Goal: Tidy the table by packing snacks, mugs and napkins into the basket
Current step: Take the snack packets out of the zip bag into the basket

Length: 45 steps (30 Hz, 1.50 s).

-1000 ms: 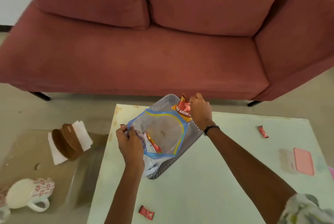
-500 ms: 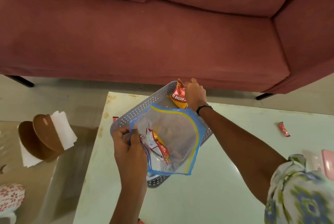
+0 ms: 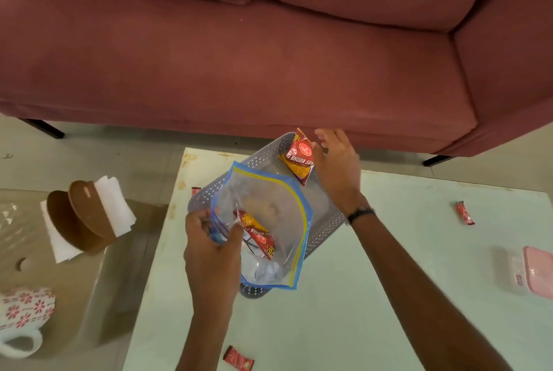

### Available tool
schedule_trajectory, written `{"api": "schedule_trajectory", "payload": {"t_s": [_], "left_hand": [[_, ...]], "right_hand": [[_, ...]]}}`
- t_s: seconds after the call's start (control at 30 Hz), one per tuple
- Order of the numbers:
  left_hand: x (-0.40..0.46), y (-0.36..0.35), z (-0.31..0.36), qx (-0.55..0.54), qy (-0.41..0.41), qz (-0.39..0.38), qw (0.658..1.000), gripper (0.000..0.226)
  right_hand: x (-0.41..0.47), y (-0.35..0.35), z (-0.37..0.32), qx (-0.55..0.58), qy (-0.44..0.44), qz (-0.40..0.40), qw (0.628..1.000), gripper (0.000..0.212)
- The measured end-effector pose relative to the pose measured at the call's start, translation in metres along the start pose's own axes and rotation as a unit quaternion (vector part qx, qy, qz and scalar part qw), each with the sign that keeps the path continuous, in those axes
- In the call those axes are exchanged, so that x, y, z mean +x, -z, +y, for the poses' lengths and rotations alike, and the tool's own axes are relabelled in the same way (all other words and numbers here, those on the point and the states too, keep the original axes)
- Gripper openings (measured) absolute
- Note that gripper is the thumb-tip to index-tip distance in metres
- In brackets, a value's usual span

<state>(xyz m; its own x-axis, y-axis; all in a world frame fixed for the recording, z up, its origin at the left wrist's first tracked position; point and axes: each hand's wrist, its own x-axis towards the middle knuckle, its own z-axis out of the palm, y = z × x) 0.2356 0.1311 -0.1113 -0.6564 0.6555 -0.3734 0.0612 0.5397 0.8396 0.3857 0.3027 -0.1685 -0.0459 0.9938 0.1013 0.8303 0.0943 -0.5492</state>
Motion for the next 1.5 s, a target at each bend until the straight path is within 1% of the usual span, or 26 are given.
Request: {"api": "schedule_trajectory", "payload": {"t_s": [0.07,0.1,0.13,0.2,0.23,0.3,0.33,0.37,0.4,0.5,0.6,0.67,0.77,0.9,1.0,1.07,1.2,1.23,1.3,1.33,1.43,1.5], "left_hand": [[-0.009,0.004,-0.005,0.069,-0.021,0.014,0.997,0.039],[-0.013,0.006,-0.007,0.103,-0.036,0.023,0.994,0.041],[-0.018,0.008,-0.01,0.129,-0.052,0.033,0.99,0.04],[-0.024,0.01,-0.012,0.156,-0.075,0.065,0.983,0.036],[-0.027,0.01,-0.014,0.162,-0.083,0.078,0.98,0.036],[-0.031,0.01,-0.017,0.157,-0.104,0.095,0.978,0.036],[-0.031,0.009,-0.019,0.146,-0.112,0.097,0.978,0.036],[-0.032,0.009,-0.02,0.132,-0.117,0.097,0.98,0.037],[-0.031,0.009,-0.021,0.116,-0.122,0.095,0.981,0.038],[-0.029,0.009,-0.023,0.087,-0.13,0.094,0.983,0.038],[-0.027,0.009,-0.027,0.073,-0.136,0.097,0.983,0.039],[-0.025,0.01,-0.029,0.07,-0.137,0.097,0.983,0.04],[-0.025,0.011,-0.032,0.06,-0.131,0.092,0.985,0.04],[-0.024,0.015,-0.032,0.053,-0.116,0.093,0.987,0.04],[-0.023,0.017,-0.029,0.055,-0.116,0.093,0.987,0.041],[-0.023,0.018,-0.029,0.056,-0.12,0.089,0.987,0.042],[-0.026,0.016,-0.03,0.053,-0.134,0.076,0.987,0.047],[-0.027,0.015,-0.031,0.05,-0.142,0.073,0.986,0.049],[-0.03,0.012,-0.031,0.045,-0.163,0.068,0.983,0.054],[-0.032,0.01,-0.031,0.043,-0.176,0.067,0.981,0.056],[-0.037,0.003,-0.027,0.058,-0.225,0.074,0.97,0.05],[-0.04,-0.002,-0.021,0.099,-0.26,0.077,0.957,0.042]], "right_hand": [[-0.033,0.031,-0.025,0.093,0.08,0.048,0.991,0.016],[-0.049,0.046,-0.041,0.126,0.118,0.043,0.984,0.012],[-0.065,0.059,-0.058,0.144,0.153,0.016,0.978,0.009],[-0.089,0.066,-0.085,0.129,0.205,-0.099,0.965,0.01],[-0.096,0.061,-0.093,0.083,0.227,-0.171,0.955,0.011],[-0.104,0.038,-0.098,-0.071,0.249,-0.304,0.917,0.015],[-0.106,0.023,-0.097,-0.139,0.235,-0.353,0.895,0.018],[-0.107,0.009,-0.096,-0.187,0.216,-0.383,0.879,0.022],[-0.109,-0.004,-0.095,-0.218,0.198,-0.395,0.87,0.026],[-0.114,-0.041,-0.091,-0.275,0.177,-0.38,0.865,0.031],[-0.119,-0.061,-0.089,-0.313,0.199,-0.349,0.861,0.027],[-0.121,-0.065,-0.088,-0.319,0.2,-0.333,0.865,0.024],[-0.123,-0.057,-0.088,-0.31,0.191,-0.321,0.874,0.023],[-0.124,-0.024,-0.091,-0.279,0.199,-0.283,0.896,0.026],[-0.128,-0.004,-0.087,-0.202,0.216,-0.241,0.925,0.032],[-0.129,0.011,-0.082,-0.115,0.217,-0.218,0.945,0.032],[-0.134,0.052,-0.079,0.035,0.217,-0.16,0.962,0.03],[-0.135,0.062,-0.079,0.072,0.207,-0.156,0.963,0.031],[-0.135,0.082,-0.08,0.157,0.145,-0.17,0.962,0.04],[-0.133,0.09,-0.08,0.186,0.115,-0.173,0.96,0.04],[-0.123,0.111,-0.077,0.225,0.066,-0.148,0.961,0.018],[-0.114,0.119,-0.073,0.223,0.06,-0.127,0.965,0.019]]}}
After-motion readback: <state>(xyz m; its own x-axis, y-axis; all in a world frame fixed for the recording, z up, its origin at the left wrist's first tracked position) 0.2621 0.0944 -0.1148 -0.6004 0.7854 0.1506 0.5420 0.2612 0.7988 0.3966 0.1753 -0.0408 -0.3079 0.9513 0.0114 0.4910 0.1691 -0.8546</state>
